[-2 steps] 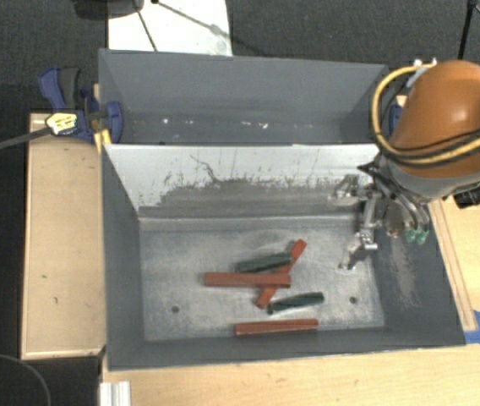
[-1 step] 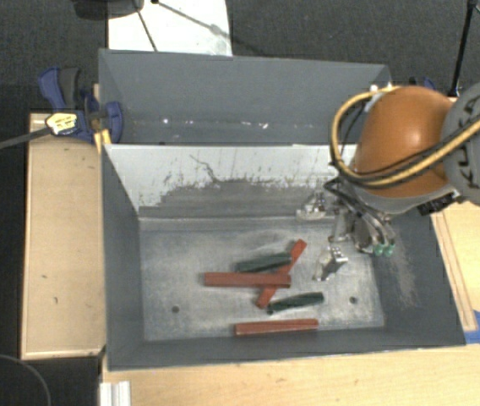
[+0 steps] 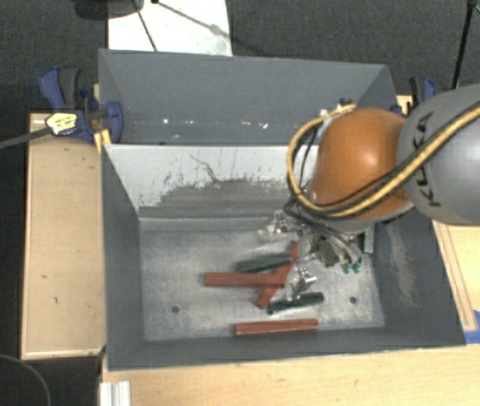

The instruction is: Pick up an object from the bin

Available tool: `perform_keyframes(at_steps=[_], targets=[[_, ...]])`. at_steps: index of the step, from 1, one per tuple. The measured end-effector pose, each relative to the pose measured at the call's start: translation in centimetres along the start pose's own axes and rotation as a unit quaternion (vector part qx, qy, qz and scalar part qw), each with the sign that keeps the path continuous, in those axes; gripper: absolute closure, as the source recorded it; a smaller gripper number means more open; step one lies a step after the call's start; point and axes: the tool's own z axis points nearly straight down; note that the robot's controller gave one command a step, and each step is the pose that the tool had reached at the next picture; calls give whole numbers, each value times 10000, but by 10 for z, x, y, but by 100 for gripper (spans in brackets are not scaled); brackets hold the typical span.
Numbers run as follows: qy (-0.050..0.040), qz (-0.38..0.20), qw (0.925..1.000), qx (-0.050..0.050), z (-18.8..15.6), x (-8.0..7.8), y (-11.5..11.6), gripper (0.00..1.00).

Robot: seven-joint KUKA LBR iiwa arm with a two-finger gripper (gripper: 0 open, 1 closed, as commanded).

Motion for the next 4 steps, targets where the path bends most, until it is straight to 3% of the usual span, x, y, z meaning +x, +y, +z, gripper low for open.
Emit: perform_keyframes(at_steps=[1,2,3,4], targets=[[-17,114,9999,6,37,-5,12,0],[106,149,9998,-30,85,-24,1,0],[60,3,10000,-24,85,-20,2,100],[60,3,10000,-24,85,-20,2,100]])
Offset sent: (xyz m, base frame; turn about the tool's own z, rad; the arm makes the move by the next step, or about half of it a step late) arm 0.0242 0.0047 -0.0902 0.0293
